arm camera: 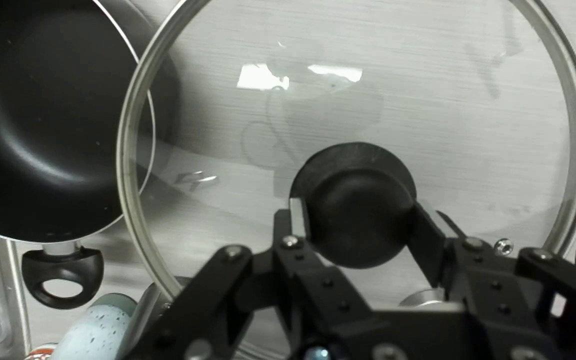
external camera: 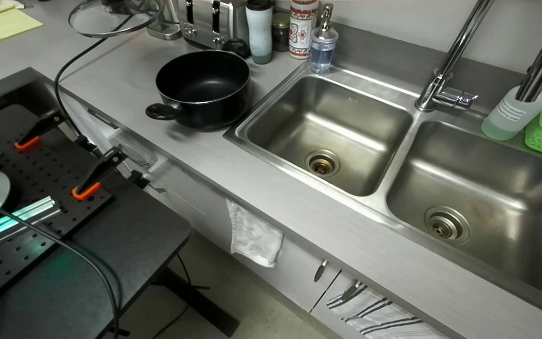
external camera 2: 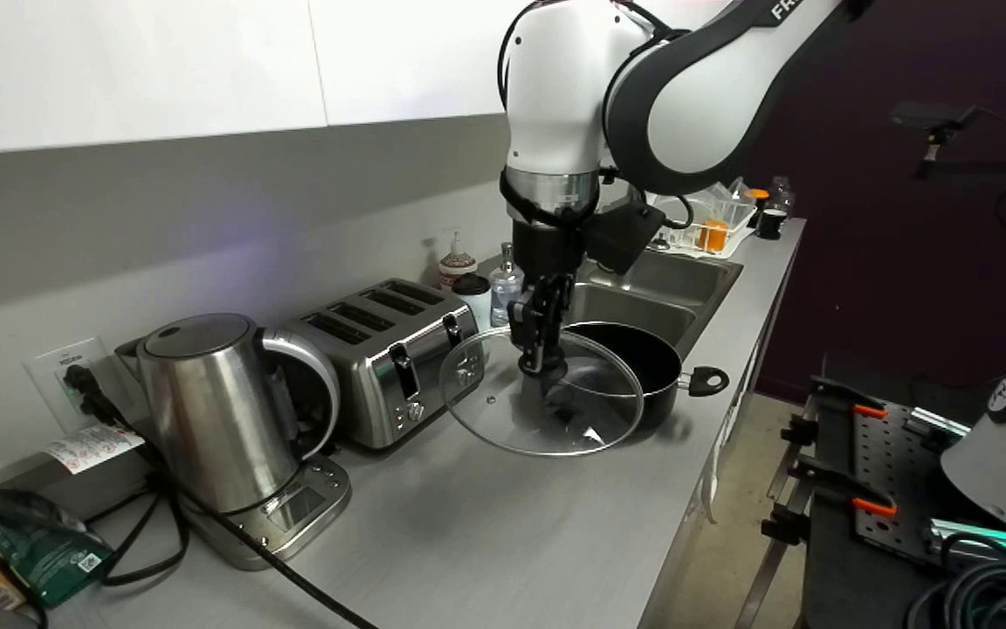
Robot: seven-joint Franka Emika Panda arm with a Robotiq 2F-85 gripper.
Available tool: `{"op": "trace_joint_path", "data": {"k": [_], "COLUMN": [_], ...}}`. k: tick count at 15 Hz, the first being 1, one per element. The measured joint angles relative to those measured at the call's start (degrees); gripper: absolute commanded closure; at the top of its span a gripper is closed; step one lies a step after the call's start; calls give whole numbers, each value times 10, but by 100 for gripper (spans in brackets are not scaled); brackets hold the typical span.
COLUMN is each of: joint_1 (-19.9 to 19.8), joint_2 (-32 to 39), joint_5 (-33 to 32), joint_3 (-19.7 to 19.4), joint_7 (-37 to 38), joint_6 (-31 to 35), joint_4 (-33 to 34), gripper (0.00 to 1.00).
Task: Put the glass lid on top of the black pot.
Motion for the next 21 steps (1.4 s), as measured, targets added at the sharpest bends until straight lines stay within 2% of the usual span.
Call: {"op": "trace_joint_path", "data": {"k": [12, 21], "joint_1": [-73, -103], "joint_2": [-11, -35], "joint_5": [60, 76], "joint_3": [-25, -42], "joint_7": [-2, -10], "joint_6": [1, 22], "joint_4": [-4, -64], "gripper": [73, 73]}}
